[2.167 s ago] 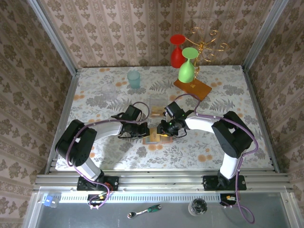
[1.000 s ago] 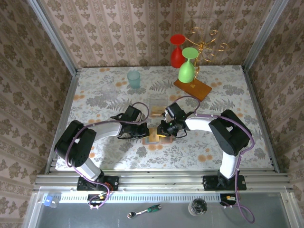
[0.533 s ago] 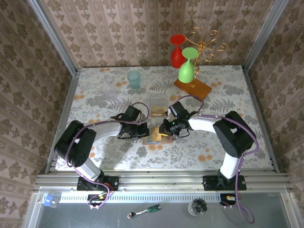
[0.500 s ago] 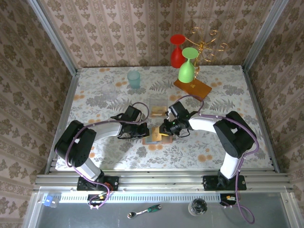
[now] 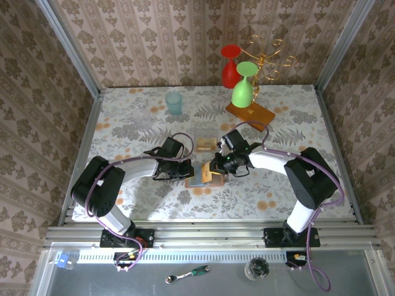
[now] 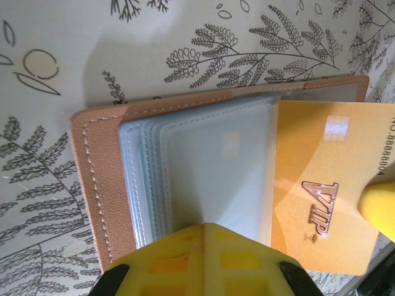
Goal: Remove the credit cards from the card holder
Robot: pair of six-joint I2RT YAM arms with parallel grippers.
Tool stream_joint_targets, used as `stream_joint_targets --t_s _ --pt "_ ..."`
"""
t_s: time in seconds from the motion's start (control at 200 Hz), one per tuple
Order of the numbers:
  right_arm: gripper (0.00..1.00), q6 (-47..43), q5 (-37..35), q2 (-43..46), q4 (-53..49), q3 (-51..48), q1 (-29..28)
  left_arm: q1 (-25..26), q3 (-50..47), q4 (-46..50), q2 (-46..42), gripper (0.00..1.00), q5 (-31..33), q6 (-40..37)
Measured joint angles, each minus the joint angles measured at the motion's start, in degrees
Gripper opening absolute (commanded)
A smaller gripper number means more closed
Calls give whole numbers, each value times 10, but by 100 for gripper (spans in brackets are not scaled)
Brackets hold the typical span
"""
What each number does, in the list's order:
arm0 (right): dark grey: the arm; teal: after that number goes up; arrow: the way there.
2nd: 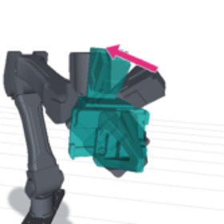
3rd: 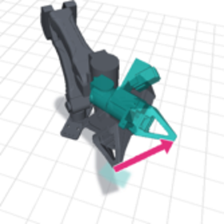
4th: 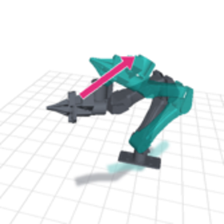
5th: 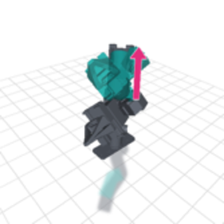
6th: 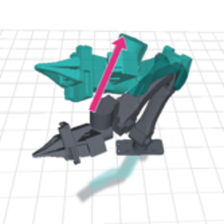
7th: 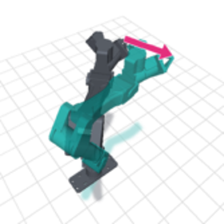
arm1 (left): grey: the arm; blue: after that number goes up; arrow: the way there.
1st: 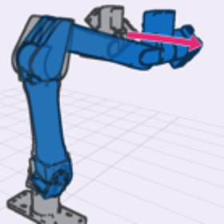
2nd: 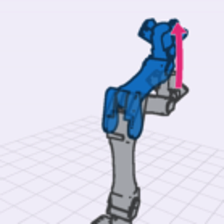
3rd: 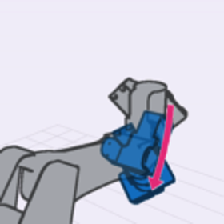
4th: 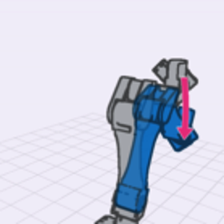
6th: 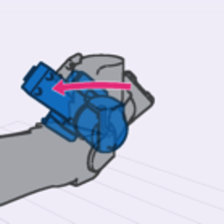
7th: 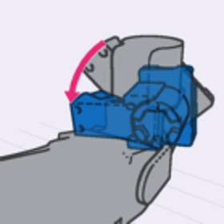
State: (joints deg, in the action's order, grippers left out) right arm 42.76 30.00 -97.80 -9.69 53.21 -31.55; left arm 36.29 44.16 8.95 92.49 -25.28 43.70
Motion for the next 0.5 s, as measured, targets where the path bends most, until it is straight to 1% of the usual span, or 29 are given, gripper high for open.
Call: stream_joint_targets --t_s 0.3,0.405,0.5 --pt "8 -13 -14 15 -40 14 0 0 2 1 0 0 -2 0" --pt "8 -32 -23 17 -63 31 0 0 5 5 0 1 -2 0" --pt "7 -68 -28 17 -89 54 0 0 9 13 0 2 -2 0"
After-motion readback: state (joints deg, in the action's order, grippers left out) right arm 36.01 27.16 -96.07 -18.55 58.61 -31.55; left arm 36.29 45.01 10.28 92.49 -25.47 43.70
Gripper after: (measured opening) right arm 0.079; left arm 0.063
